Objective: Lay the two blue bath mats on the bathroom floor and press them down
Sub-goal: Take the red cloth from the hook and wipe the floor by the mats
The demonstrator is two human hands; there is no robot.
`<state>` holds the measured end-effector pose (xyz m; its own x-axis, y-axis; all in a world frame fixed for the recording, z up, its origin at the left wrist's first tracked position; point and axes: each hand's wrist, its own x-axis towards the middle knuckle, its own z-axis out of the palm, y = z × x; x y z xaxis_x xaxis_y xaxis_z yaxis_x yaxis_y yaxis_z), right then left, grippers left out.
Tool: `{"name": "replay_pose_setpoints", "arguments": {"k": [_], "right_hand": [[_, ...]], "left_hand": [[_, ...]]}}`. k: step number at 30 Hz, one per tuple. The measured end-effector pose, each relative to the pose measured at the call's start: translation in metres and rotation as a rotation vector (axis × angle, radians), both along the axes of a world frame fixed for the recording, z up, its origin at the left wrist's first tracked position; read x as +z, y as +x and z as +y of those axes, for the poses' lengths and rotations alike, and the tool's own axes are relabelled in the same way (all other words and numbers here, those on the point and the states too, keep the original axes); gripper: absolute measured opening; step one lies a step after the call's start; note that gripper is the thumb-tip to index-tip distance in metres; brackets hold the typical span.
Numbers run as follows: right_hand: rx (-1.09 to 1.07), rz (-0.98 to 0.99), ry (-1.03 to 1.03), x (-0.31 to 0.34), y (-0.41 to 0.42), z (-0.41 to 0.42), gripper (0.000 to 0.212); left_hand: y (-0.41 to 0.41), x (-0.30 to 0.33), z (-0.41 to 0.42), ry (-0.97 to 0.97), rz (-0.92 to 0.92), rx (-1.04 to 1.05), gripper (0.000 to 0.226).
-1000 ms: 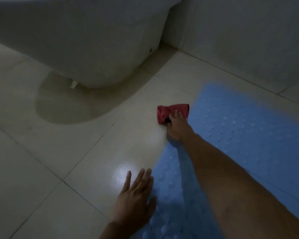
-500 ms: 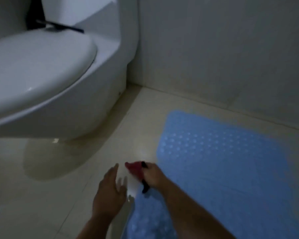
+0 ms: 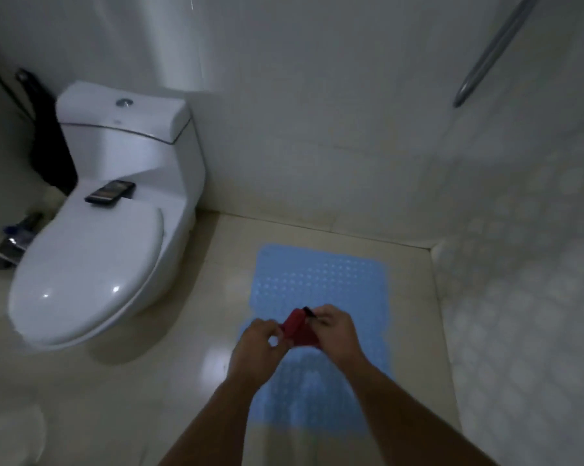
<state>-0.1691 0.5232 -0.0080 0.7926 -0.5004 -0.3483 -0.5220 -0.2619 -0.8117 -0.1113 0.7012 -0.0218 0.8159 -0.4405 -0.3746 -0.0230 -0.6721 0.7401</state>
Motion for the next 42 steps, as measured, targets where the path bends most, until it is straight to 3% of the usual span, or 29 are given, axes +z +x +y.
{"name": "replay_pose_setpoints", "arguments": {"k": [5, 8, 11, 14, 17, 22, 25, 30, 35, 42], "right_hand": [[0.122, -0.079, -0.246, 0.174, -0.027, -0.033, 0.015], [0.143, -0.103, -0.259, 0.248, -0.031, -0.048, 0.02], [0.168, -0.172, -0.264, 0.315, -0.024, -0.067, 0.028], [0.199, -0.282, -0.238, 0.377, -0.017, -0.092, 0.03], [0.229, -0.392, -0.196, 0.422, -0.013, -0.123, 0.03], [0.283, -0.491, -0.194, 0.46, -0.004, -0.168, 0.031], [0.327, -0.529, -0.147, 0.476, 0.002, -0.19, 0.014], [0.468, -0.565, -0.125, 0.501, 0.021, -0.194, 0.01], [0.602, -0.652, -0.07, 0.54, 0.051, -0.149, 0.006], [0.982, -0.782, -0.007, 0.604, 0.075, -0.001, 0.004]], "left_hand": [[-0.005, 0.181, -0.026, -0.028, -0.092, -0.291, 0.011], [0.0, 0.261, -0.04, -0.052, -0.162, -0.285, 0.023], [0.014, 0.324, -0.064, -0.149, -0.25, -0.212, 0.011], [0.021, 0.379, -0.098, -0.224, -0.256, -0.261, 0.037], [0.02, 0.42, -0.131, -0.309, -0.231, -0.271, 0.043], [0.02, 0.452, -0.165, -0.414, -0.229, -0.149, 0.007], [0.018, 0.467, -0.177, -0.46, -0.211, -0.098, 0.021], [0.006, 0.504, -0.175, -0.466, -0.354, 0.042, 0.022], [-0.006, 0.541, -0.117, -0.406, -0.555, 0.226, 0.018], [-0.055, 0.614, 0.035, -0.042, -0.853, 0.45, 0.009]]}}
